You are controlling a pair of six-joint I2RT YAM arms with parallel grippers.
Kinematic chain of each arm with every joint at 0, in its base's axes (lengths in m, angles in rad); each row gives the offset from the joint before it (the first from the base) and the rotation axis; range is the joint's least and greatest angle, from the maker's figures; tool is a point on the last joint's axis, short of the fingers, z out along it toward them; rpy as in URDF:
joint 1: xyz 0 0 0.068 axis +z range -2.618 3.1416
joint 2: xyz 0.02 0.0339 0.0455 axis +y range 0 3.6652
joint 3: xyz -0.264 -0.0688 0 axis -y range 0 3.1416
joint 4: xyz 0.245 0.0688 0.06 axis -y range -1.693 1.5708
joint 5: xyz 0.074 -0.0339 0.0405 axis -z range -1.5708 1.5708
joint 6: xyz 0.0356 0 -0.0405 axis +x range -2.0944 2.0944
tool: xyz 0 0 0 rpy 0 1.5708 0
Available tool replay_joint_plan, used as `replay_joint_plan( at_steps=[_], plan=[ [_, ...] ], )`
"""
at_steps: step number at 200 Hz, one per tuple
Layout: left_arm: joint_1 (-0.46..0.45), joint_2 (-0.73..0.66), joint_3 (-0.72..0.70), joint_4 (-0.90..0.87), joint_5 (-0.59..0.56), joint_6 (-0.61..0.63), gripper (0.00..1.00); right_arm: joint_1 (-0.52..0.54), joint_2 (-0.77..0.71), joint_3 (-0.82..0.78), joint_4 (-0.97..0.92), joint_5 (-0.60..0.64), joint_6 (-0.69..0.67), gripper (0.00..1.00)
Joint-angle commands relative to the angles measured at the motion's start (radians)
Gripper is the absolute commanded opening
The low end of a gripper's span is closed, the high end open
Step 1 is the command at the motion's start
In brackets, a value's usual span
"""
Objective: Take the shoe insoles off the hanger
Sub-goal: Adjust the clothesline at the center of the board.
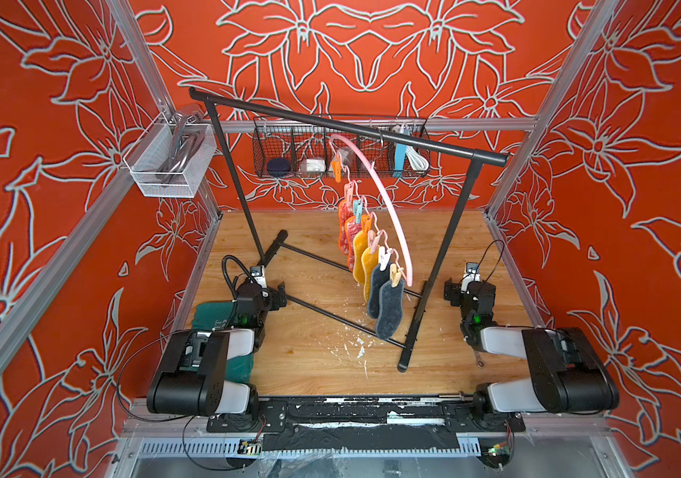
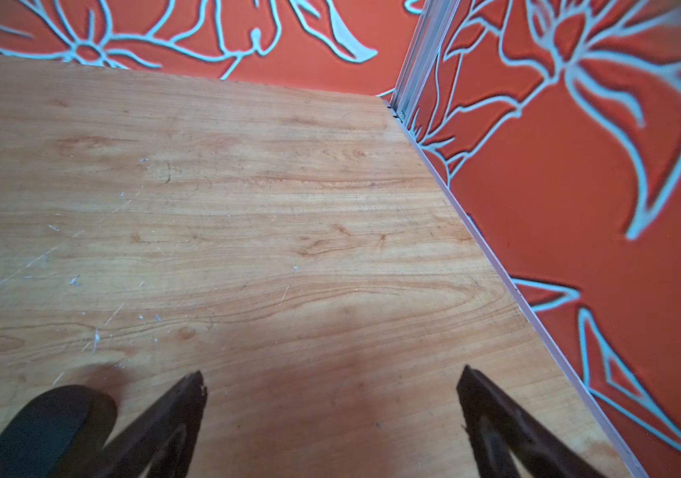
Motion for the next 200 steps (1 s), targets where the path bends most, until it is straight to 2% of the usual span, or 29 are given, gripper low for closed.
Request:
replay_joint_plan(
  at_steps=[1,40,56,95,113,126,138,156,161,176,200],
  plan=[
    [-0.004,0.006,0.019,0.022,-0.009,-0.012,0.98,-0.007,0.007,0.018,0.009,-0.004,0.008,0.99],
    [-0.005,0.004,0.016,0.025,-0.005,-0.012,0.98,-0.007,-0.041,-0.007,0.022,0.020,0.023,0.99],
    [0.008,-0.027,0.011,0.009,0.105,0.019,0.98,-0.011,-0.128,-0.065,0.056,0.022,0.026,0.99],
    [0.011,-0.218,0.052,-0.254,0.256,0.118,0.98,-0.011,-0.550,-0.051,-0.351,-0.028,0.022,0.99],
    [0.015,-0.318,0.026,-0.337,0.292,0.201,0.98,-0.011,-0.735,-0.043,-0.510,-0.061,0.041,0.99],
    [0.041,-0.424,0.009,-0.441,0.355,0.207,0.98,-0.011,-0.878,-0.036,-0.614,-0.073,0.058,0.99],
    [0.057,-0.536,-0.001,-0.538,0.410,0.217,0.98,-0.011,-1.010,-0.030,-0.709,-0.046,0.130,0.99],
    [0.090,-0.635,-0.003,-0.683,0.517,0.243,0.98,-0.011,-1.206,0.001,-0.940,0.070,0.433,0.99],
    [0.101,-0.645,0.001,-0.717,0.539,0.248,0.98,-0.012,-1.255,0.004,-0.981,0.039,0.454,0.99],
    [0.136,-0.649,0.000,-0.747,0.589,0.245,0.98,-0.011,-1.344,0.001,-1.000,-0.149,0.358,0.99],
    [0.171,-0.643,0.011,-0.757,0.647,0.245,0.98,-0.011,-1.286,0.051,-1.051,-0.365,0.256,0.99]
  ],
)
